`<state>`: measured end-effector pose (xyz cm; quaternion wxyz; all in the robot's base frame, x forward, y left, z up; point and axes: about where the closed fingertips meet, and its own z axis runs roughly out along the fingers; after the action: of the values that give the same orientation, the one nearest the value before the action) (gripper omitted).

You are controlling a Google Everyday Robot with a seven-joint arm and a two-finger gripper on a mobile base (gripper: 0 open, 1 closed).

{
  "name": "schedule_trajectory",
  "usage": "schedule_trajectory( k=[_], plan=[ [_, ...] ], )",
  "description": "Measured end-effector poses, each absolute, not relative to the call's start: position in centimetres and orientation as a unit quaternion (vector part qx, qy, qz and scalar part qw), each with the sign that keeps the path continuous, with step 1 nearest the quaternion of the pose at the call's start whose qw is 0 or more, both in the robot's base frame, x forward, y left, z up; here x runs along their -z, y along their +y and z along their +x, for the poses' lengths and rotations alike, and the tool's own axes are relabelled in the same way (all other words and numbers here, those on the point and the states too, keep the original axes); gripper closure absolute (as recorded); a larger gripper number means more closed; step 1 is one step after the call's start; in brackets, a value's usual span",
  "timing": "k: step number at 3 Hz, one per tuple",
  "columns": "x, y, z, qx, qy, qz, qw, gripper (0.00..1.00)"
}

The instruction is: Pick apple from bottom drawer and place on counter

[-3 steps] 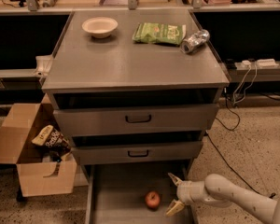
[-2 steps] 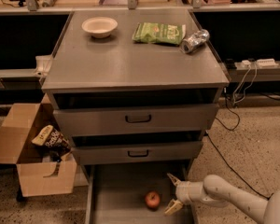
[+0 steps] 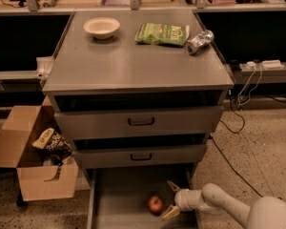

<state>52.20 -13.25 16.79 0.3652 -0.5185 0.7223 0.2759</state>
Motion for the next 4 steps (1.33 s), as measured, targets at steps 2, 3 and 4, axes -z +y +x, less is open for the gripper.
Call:
schedule_trajectory(
  k=[2,3,4],
  plan=[
    [-15.6,-11.5,52.1,-0.278,0.711,-0.526,0.375,0.00],
    [-14.2,-9.9,52.6,-0.274,0.703,-0.524,0.394,0.00],
    [-13.6,-9.1,52.7,-0.278,0.701,-0.524,0.396,0.00]
  ],
)
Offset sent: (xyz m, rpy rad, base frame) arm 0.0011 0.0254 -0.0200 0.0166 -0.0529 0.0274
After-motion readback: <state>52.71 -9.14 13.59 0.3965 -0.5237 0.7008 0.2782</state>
